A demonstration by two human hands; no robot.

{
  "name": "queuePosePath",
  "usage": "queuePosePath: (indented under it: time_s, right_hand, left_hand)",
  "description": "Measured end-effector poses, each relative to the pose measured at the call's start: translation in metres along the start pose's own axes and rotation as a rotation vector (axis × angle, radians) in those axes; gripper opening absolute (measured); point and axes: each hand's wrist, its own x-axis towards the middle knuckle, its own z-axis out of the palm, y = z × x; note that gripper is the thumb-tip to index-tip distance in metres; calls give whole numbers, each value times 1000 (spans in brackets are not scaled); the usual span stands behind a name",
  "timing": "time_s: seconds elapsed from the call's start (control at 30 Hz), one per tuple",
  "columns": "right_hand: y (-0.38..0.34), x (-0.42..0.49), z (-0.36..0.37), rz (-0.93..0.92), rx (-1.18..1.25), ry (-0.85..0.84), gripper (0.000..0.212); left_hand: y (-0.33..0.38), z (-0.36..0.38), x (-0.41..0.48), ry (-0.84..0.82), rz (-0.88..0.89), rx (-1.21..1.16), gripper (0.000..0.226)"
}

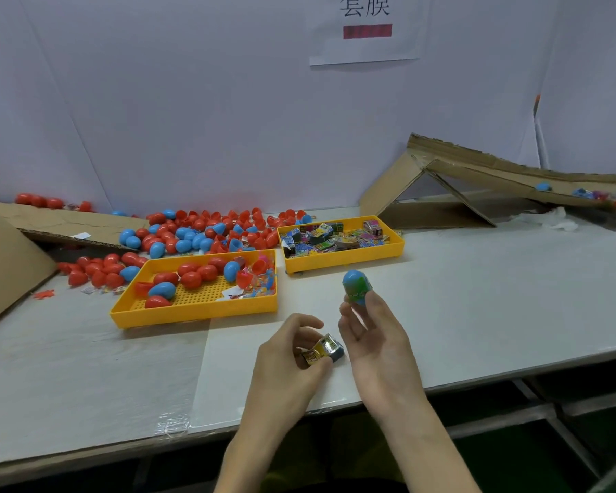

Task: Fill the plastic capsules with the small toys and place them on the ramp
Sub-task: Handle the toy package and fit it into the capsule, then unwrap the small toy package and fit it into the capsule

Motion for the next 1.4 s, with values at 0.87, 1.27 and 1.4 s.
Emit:
queuePosePath:
  time_s: [0.87, 1.27, 1.4]
  right_hand:
    - [-24, 13, -15, -253, -1319, -146, 7]
    - [-22, 14, -19, -203, -1438, -214, 20]
    - [-20, 14, -20, -214, -1421, -223, 18]
  left_hand:
    - [-4, 2, 3, -33, 9, 30, 48]
    - [-3, -1, 0, -38, 9, -18, 43]
    - [-3, -1, 0, -37, 14, -16, 42]
